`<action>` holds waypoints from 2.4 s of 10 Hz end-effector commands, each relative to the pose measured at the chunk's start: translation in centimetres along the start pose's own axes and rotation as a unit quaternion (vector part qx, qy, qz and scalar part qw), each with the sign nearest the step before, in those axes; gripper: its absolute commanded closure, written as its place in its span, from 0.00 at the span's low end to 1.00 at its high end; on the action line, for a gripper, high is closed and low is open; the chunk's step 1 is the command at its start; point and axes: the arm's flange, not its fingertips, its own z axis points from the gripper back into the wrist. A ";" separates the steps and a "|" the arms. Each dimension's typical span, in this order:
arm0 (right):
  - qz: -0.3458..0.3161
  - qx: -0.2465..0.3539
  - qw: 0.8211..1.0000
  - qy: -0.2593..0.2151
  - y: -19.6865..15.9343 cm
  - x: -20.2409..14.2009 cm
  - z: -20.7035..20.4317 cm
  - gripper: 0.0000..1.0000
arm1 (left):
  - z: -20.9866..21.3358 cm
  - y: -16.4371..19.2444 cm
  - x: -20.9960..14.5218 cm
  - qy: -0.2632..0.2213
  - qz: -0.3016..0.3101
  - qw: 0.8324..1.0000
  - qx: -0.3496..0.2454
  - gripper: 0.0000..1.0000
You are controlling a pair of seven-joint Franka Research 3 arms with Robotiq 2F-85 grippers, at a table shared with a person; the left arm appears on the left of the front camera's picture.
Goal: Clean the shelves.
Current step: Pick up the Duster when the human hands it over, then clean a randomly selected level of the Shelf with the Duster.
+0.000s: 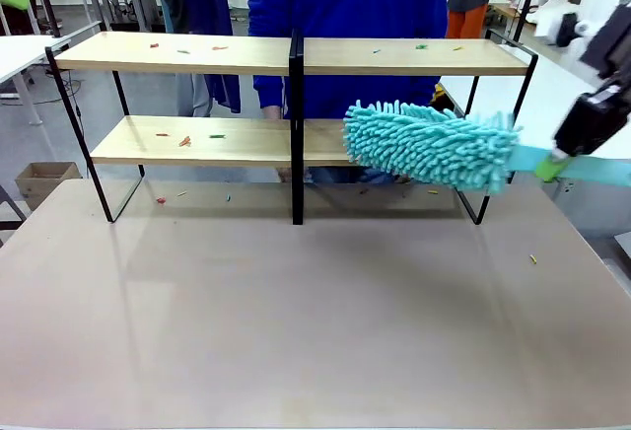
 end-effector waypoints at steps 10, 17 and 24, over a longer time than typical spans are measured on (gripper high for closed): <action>0.008 -0.007 1.000 0.016 -0.3 -0.8 1.3 0.87 | 0.0 0.1 0.0 -0.003 0.000 1.000 -0.007 0.00; 0.014 0.016 0.999 -0.033 -3.0 -6.9 4.7 0.87 | 0.0 0.1 0.0 -0.003 0.000 1.000 -0.007 0.00; 0.077 0.152 0.969 -0.176 -8.0 -16.0 9.8 0.87 | 0.0 0.1 0.0 -0.003 0.000 1.000 -0.007 0.00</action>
